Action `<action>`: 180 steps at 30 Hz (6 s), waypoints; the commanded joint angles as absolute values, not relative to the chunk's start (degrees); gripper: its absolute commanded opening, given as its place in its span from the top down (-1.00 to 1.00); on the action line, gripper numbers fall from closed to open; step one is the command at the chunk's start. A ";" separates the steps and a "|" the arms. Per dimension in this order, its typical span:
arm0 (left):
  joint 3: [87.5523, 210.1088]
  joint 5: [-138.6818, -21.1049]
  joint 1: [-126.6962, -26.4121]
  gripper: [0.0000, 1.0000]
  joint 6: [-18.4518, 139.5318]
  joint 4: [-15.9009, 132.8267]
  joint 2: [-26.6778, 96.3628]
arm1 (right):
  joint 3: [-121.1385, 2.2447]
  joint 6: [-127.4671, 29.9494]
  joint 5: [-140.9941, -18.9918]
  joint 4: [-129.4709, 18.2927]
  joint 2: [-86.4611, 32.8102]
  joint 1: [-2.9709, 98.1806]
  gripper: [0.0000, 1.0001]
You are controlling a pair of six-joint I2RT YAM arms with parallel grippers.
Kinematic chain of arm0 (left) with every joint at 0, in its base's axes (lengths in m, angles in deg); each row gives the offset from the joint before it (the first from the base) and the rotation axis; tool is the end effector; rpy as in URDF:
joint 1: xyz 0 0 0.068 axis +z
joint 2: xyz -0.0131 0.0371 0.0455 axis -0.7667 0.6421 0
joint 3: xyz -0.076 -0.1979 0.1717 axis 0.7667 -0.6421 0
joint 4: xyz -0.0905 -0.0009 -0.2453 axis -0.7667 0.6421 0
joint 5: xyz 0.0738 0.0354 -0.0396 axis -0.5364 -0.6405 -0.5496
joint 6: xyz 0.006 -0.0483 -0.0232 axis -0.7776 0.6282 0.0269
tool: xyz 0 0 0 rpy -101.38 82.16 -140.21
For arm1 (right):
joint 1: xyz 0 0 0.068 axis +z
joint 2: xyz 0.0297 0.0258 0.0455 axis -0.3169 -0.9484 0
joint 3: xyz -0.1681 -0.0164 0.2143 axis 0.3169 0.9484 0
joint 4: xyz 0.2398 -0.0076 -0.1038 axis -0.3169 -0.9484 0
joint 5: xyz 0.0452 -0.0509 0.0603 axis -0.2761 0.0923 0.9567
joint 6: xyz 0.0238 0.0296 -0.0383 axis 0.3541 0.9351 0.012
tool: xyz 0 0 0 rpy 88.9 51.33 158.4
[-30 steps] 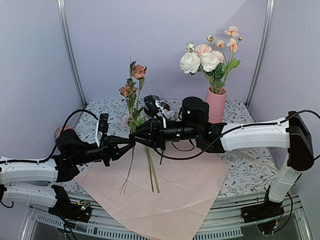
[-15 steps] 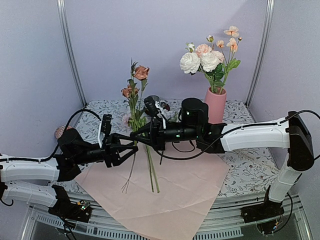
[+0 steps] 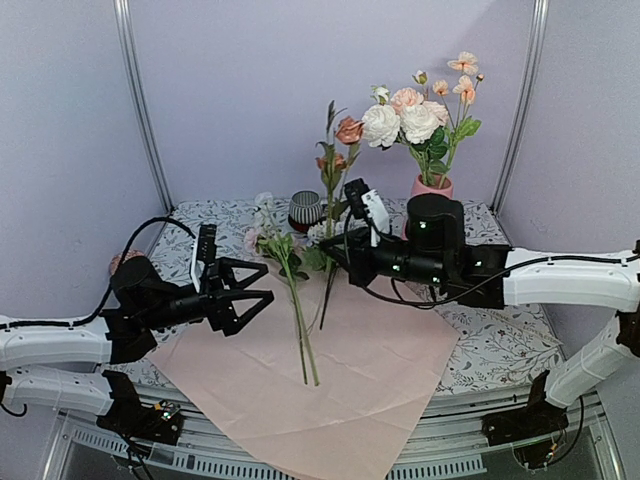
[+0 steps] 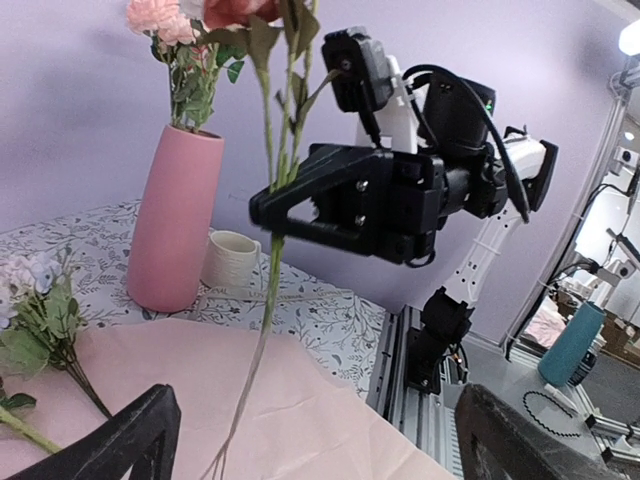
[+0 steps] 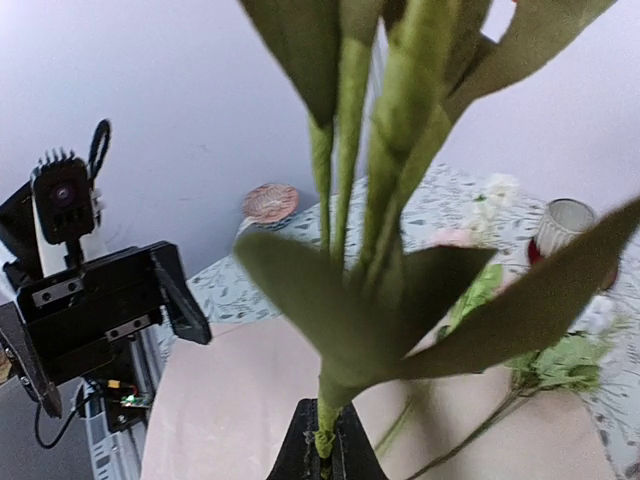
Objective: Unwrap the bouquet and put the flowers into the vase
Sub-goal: Place the fake flower in the vase, then pick up the fake flower from the flattened wrapping paper.
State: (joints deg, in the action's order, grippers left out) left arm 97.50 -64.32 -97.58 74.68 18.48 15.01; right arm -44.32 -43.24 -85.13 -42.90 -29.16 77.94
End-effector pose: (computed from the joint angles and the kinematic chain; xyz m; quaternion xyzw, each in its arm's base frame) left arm 0.1326 -0.1661 0.2546 0.2745 0.6051 -0.5478 0.5084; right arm 0.1747 0.2991 0.3152 -0.3208 0.7006 0.3872 0.5063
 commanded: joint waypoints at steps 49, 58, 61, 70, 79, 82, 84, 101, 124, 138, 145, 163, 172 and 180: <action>94.59 -75.84 -96.76 -0.96 73.57 23.16 11.99 | -47.16 -69.26 -136.01 -45.58 -2.63 61.34 0.96; 93.70 -76.51 -96.76 -0.96 73.48 23.89 10.15 | -52.51 -69.77 -132.93 -42.63 -6.54 58.16 0.96; 93.79 -76.29 -96.73 -0.96 73.57 23.95 10.06 | -55.35 -70.11 -131.67 -42.11 -8.44 57.79 0.96; 92.73 -76.67 -96.77 -0.95 74.18 24.38 8.39 | -61.14 -67.69 -125.35 -45.68 -11.31 57.68 0.96; 92.85 -77.03 -96.81 -0.95 73.81 24.43 9.02 | -62.95 -63.05 -120.18 -51.55 -11.97 57.68 0.96; 93.17 -76.67 -96.76 -0.95 73.83 24.12 9.67 | -62.91 -62.68 -120.23 -52.04 -12.91 57.67 0.96; 93.14 -76.55 -96.75 -0.95 73.88 24.16 9.87 | -62.84 -63.14 -121.06 -52.05 -13.86 57.70 0.96; 92.94 -76.94 -96.78 -0.94 73.79 24.71 9.60 | -63.86 -56.22 -118.39 -59.58 -21.07 54.24 0.95; 93.05 -77.24 -96.70 -0.94 73.67 25.38 9.39 | -65.69 -48.55 -108.82 -65.51 -29.41 45.93 0.81; 93.40 -76.98 -96.70 -0.94 73.92 25.08 10.62 | -66.00 -49.32 -108.67 -66.27 -28.68 45.90 0.64; 93.24 -76.99 -96.67 -0.94 74.10 25.15 10.50 | -65.28 -49.36 -110.12 -67.17 -29.75 45.77 0.70; 93.18 -77.47 -96.68 -0.94 73.78 25.64 10.28 | -59.37 -47.45 -108.59 -66.99 -28.55 45.11 0.00; 93.69 -77.41 -96.71 -0.94 74.33 25.85 11.55 | -56.77 -47.80 -100.22 -69.28 -20.54 45.11 -0.73; 94.53 -77.30 -96.55 -0.95 74.60 25.10 12.84 | -53.52 -45.22 -93.98 -73.96 -14.93 45.13 -0.89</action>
